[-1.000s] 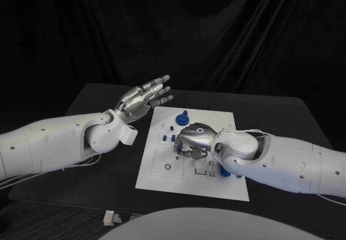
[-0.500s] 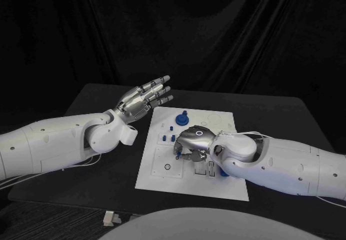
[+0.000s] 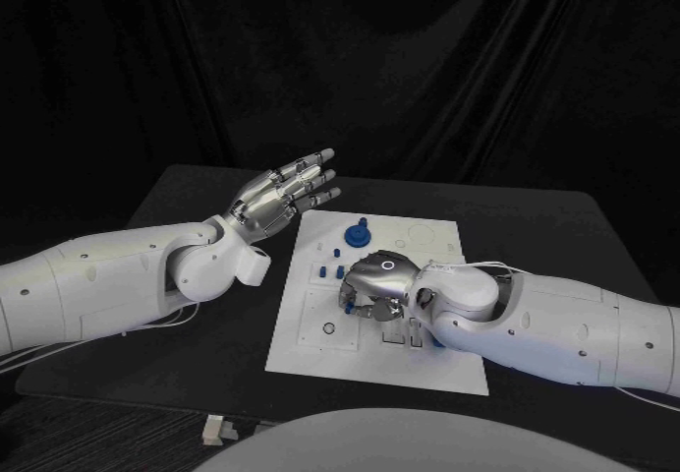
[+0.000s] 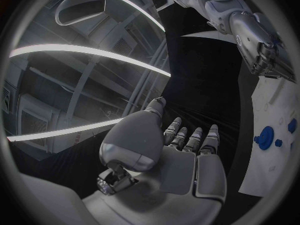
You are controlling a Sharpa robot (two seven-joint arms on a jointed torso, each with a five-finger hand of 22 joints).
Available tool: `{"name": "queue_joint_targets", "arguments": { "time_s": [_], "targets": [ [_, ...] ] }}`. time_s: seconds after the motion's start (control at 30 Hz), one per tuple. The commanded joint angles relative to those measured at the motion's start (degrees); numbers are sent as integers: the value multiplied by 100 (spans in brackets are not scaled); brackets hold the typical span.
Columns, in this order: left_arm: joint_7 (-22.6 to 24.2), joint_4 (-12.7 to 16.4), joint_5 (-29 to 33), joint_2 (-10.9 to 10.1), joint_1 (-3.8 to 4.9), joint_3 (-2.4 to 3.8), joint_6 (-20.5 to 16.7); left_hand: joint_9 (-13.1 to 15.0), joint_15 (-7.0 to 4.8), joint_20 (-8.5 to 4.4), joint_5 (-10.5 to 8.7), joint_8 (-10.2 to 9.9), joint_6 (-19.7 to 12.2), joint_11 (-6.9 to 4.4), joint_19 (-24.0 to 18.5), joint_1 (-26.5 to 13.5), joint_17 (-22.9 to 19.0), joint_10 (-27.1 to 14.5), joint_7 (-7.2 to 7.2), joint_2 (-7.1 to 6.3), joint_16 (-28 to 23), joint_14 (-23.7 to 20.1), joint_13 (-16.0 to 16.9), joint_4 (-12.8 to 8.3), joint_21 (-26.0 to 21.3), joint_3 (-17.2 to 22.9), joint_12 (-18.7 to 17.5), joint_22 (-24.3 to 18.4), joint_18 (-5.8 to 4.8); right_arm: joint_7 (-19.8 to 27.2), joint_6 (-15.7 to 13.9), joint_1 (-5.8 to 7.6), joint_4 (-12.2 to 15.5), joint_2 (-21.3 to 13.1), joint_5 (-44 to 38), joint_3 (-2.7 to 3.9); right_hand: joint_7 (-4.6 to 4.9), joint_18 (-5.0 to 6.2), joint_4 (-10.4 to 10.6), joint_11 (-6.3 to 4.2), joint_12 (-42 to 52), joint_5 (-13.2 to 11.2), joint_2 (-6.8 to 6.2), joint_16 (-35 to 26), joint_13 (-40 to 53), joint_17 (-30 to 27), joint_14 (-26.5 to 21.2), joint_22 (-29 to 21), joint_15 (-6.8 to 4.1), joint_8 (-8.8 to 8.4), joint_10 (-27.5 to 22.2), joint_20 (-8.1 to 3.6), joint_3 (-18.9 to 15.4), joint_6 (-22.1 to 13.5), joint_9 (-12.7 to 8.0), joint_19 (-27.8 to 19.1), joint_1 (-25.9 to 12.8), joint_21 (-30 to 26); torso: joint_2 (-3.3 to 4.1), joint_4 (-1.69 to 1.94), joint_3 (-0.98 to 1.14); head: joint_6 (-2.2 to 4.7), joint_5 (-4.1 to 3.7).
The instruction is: Assemble the parts on the task board
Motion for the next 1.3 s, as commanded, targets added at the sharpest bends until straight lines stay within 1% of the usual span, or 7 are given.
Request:
{"name": "queue_joint_targets", "arguments": {
  "time_s": [0.03, 0.4, 0.6, 0.8, 0.97, 1.13, 1.3],
  "targets": [
    [408, -2, 39, 16, -7, 6, 87, 6, 24, 6, 31, 39, 33, 39, 30, -29, 5, 6, 9, 33, 37, -12, 9, 1, 20, 19, 38, 7, 39, -94, 62, -29, -3, 9, -48, 3, -13, 42, -14, 10, -11, -19, -29, -17, 9, -6, -14, 256, 12, -20, 50, -11, 12, -44, -5, -29, -18, -19, 0, 2, 4, 0, 5],
    [369, -25, 39, 37, -12, 6, 119, 6, 28, 7, 29, 41, 35, 42, 34, -34, 6, 6, 13, 34, 39, -11, 8, -1, 22, 25, 36, 16, 39, -133, 162, -64, -24, 37, -48, 3, 0, 53, -22, 20, -34, -31, -46, -73, 10, -56, -48, 237, 19, -54, 48, -7, 15, -79, -16, -67, -32, -119, 5, 0, 1, 0, -1],
    [359, -40, 39, 49, -19, 6, 135, 6, 32, 8, 29, 43, 37, 45, 37, -37, 6, 6, 16, 36, 40, -11, 8, -1, 24, 30, 36, 21, 39, -124, 260, -73, -39, 41, -48, 3, 88, 68, 61, 132, -229, -195, -153, -229, -10, -198, -171, 171, 118, -280, -290, 52, -20, -467, -110, -211, -214, -458, 2, -1, 4, 0, 5],
    [358, -62, 39, 64, -29, 6, 145, 6, 34, 9, 28, 44, 38, 47, 37, -40, 6, 6, 17, 38, 41, -11, 8, -1, 24, 33, 36, 21, 39, -73, 251, -79, -59, 34, -48, 3, -251, 124, 111, 270, -513, -516, -255, -401, -8, -374, -355, 94, 125, -275, -1181, 117, -233, -1495, -295, -363, -392, -804, 0, 0, 3, 0, 4],
    [359, -76, 39, 71, -41, 6, 153, 4, 37, 9, 25, 43, 32, 49, 39, -45, 6, 6, 20, 39, 40, -11, 7, 0, 25, 37, 33, 24, 39, -14, 100, -80, -57, -4, -48, 3, -511, 131, 202, 340, -380, -651, -187, -587, 16, -598, -615, 53, 147, -307, -2099, 152, -771, -2792, -330, -471, -310, -993, 1, -5, 1, 0, -1],
    [358, -81, 39, 65, -51, 6, 160, 4, 37, 10, 24, 43, 30, 50, 40, -47, 6, 6, 20, 40, 40, -11, 7, 0, 25, 38, 32, 24, 39, 38, -197, -75, 11, -122, -48, 4, -513, 129, 424, 370, -264, -659, -244, -659, 13, -703, -737, 44, 178, -301, -2433, 178, -939, -2898, -328, -505, -158, -1075, 0, 3, 1, 0, -16],
    [367, -81, 39, 49, -56, 6, 155, 4, 37, 10, 24, 43, 30, 50, 40, -47, 6, 6, 20, 40, 40, -11, 7, 0, 25, 38, 32, 24, 39, 89, -552, 95, 254, -427, -40, 5, -450, 134, 695, 386, -61, -615, -272, -568, 25, -670, -742, 55, 191, -219, -2604, 188, -1014, -2495, -281, -484, -17, -1121, -2, 3, 2, 0, -19]
  ]
}}
